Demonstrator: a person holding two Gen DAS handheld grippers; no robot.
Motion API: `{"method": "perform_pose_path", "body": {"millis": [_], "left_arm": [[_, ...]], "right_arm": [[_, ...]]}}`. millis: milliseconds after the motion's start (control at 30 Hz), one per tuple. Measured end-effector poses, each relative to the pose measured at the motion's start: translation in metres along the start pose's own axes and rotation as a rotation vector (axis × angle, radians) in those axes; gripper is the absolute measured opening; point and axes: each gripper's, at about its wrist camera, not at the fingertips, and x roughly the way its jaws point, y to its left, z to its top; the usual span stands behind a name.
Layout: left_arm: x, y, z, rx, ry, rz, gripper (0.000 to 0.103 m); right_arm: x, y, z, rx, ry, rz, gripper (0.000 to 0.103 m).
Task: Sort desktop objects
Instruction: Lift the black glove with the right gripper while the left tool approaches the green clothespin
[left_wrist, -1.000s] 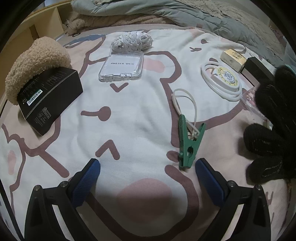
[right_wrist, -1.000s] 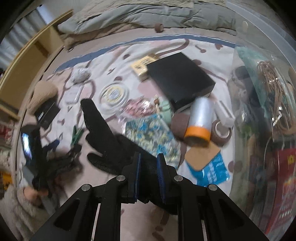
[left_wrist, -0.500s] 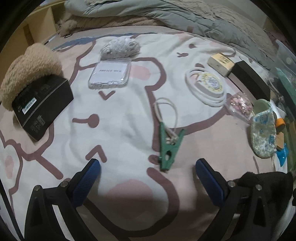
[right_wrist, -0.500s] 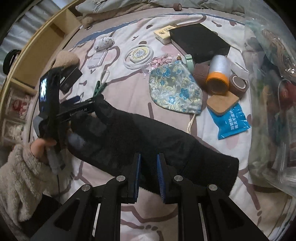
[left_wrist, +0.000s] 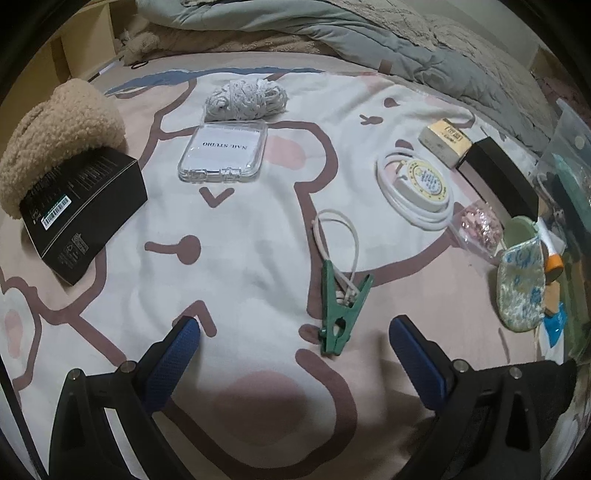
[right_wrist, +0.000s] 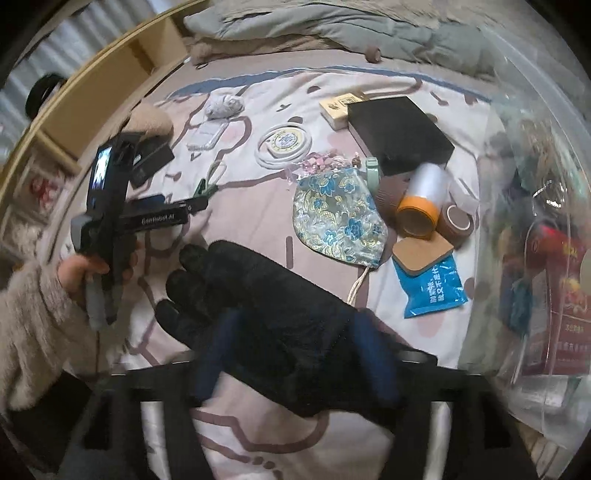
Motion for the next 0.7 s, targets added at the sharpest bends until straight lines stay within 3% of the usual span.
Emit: {"method": "perform_pose_path", "body": {"millis": [167,367,700], "left_arm": [[0.001,-0.004,-0.003,0.029,0.0,-0.006,0.102],[0.005,-0.007,-0.004,0.038,0.016,0.012,0.087],[0.007,-0.009,0.004,-0.001,0.017,0.024,0.073]], "right_arm": [[0.004,0.01,-0.007,-0.096,0.011,-0.002,0.073],[0.008,0.024,-0.021,-0.253,0.011,-0.034,0.073],[0.02,0.042,-0.056,-0.525,-0.011,-0.147,0.073]]}}
